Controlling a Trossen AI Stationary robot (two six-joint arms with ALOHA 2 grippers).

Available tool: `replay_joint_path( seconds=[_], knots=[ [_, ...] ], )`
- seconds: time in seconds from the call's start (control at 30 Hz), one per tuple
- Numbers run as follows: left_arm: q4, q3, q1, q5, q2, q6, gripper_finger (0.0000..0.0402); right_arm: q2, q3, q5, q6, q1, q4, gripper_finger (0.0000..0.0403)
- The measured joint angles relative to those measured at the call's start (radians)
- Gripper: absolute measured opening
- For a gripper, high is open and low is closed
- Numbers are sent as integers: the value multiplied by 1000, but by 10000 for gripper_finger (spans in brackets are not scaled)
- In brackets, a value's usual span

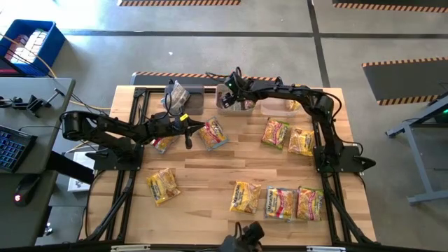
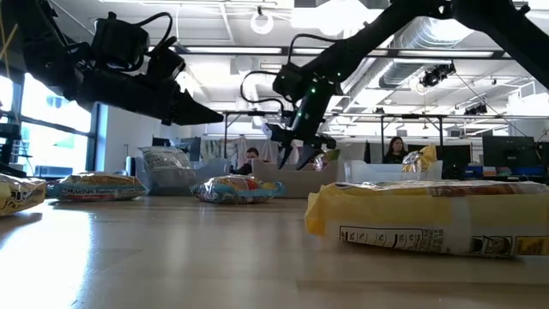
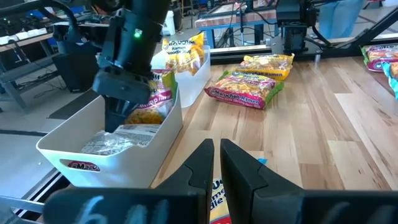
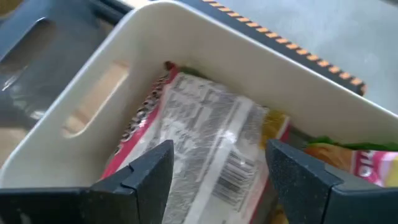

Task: Sort Maruchan noodles
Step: Put the left green noodle pack into the gray bin

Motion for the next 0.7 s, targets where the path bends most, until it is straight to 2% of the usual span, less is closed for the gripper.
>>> replay_joint_path(
  seconds=[0.13,0.4,0.63,0.7],
  knots=[
    [0,0,0,0,0,0,19,3,0,-62,67,-31,-8,236],
    [-1,0,0,0,0,0,19,2,-9,-153,66,-41,36,236],
    [-1,0,0,0,0,-3,19,1,-9,-168,70,-37,23,236],
    [-2,0,0,0,0,-3,19,-3,2,-148,55,-25,-27,236]
  ],
)
